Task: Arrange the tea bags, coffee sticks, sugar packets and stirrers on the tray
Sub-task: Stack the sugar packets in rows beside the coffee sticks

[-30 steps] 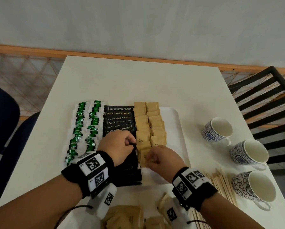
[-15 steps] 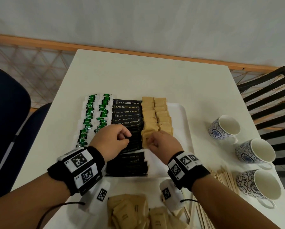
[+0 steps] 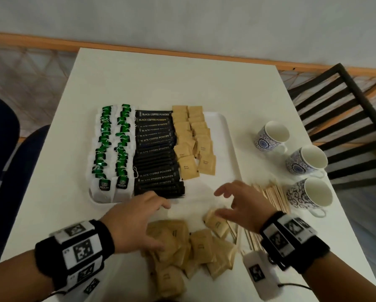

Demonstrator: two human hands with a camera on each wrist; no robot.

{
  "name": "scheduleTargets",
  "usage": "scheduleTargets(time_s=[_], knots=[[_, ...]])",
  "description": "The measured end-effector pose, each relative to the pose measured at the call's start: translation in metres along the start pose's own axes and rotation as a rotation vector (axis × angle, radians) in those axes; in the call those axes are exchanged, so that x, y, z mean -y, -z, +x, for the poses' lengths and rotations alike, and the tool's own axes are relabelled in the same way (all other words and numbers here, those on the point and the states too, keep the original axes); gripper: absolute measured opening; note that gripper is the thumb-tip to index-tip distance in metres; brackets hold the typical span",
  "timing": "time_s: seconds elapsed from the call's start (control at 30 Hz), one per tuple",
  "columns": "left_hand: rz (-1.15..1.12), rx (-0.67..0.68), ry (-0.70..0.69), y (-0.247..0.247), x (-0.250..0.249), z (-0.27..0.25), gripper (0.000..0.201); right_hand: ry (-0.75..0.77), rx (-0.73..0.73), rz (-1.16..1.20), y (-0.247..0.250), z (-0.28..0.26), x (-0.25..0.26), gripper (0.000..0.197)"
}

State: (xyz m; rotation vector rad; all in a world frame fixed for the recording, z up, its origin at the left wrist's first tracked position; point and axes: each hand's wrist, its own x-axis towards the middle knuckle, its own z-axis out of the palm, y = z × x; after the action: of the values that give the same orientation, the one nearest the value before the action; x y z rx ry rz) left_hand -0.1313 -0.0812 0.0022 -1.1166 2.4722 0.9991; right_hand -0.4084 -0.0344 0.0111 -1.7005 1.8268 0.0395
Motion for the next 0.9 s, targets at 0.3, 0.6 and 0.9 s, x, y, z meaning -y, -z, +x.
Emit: scheduleTargets(time_s=[0.3, 0.6, 0.9], knots=[[0.34, 0.065, -0.094, -0.048, -0.018, -0.003, 0.123, 0.058, 0.124, -0.266, -0.048, -0.061, 0.002, 0.102], [0.27, 0.001, -0.022, -0.039, -0.015, 0.001, 0.097, 0.077, 0.063, -0.308, -0.059, -0.042, 0.031, 0.073], [0.098, -0.109, 0.099, -0.039, 0.008, -0.017, 0.111, 0.079, 0.016, -0.146, -0.073, -0.023, 0.057, 0.078]])
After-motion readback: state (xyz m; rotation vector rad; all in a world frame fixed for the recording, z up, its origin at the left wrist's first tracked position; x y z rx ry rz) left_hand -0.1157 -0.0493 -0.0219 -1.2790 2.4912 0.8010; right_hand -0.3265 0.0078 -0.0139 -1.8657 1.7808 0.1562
